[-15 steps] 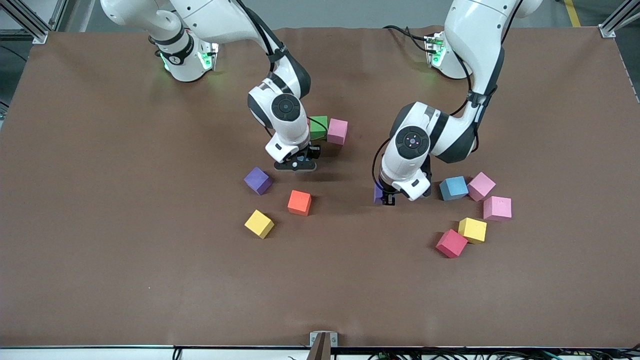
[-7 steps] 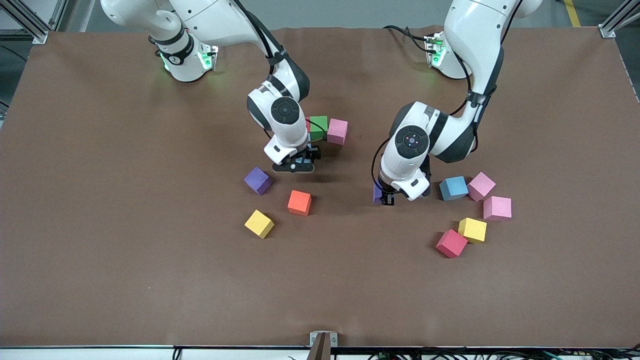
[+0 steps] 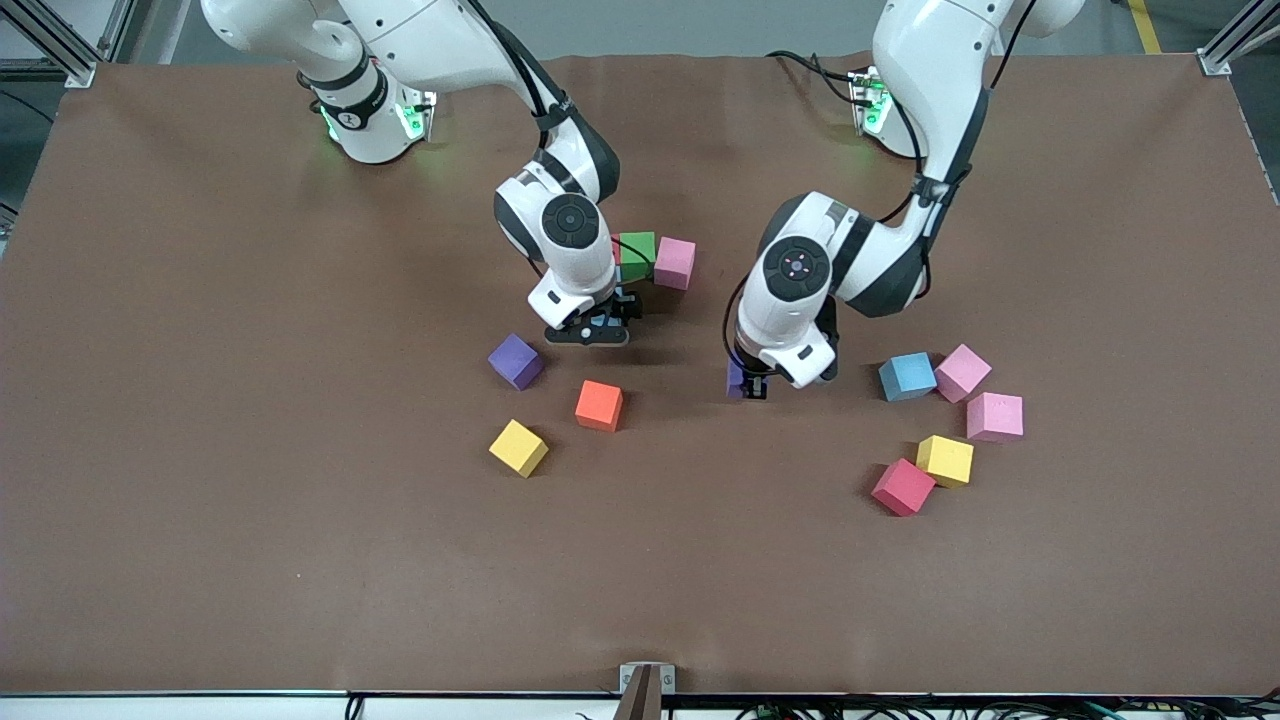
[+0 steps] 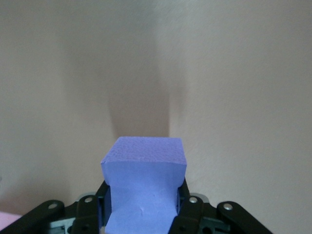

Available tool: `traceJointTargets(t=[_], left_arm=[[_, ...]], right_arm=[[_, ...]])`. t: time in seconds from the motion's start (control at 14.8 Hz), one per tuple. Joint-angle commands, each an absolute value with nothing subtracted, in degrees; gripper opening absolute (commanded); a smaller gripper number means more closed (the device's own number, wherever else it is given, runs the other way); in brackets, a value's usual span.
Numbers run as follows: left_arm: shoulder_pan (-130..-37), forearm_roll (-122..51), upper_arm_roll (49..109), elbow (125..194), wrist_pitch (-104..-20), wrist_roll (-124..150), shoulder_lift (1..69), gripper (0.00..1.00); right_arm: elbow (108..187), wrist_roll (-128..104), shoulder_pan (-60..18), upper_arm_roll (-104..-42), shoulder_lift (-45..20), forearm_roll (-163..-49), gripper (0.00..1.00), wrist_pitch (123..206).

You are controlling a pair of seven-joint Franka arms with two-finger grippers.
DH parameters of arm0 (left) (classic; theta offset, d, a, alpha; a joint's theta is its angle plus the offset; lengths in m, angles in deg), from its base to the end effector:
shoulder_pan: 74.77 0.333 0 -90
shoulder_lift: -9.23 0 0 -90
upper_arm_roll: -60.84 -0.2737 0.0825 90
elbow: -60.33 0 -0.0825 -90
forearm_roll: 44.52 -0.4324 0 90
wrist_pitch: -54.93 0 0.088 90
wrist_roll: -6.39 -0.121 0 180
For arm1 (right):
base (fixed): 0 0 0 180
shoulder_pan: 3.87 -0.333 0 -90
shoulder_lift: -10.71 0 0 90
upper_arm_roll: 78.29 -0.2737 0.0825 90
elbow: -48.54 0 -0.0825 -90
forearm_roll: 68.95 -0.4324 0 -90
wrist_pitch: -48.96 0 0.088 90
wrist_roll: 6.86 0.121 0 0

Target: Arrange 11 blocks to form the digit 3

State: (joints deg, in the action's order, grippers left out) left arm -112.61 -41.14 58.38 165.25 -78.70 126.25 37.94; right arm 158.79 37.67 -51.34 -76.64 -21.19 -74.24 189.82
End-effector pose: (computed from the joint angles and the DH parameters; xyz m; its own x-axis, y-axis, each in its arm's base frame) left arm 0.5386 -0.3847 0.1741 0.0608 0.9980 -0.0193 0.9981 -0.0610 -0.0107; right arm 0.4393 0.4522 0.1082 0.9979 -0.0452 -0.0456 -0.0459 -0.9989 -0.0132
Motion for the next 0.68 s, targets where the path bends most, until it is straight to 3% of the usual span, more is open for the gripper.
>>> traceJointTargets(t=[0.0,0.61], left_arm=[[-113.3,-42.1,58.3,164.7,-79.0,128.4,38.7,0.46],[-113.2,-42.1,58.3,164.4,-80.2,128.4,38.8,0.46]], right_arm=[[159.2,40.4,-51.8,-76.7,-20.8,-73.1,1.00,190.0],[159.0,40.5,-52.2,-76.9,-20.7,-73.2,1.00,190.1]])
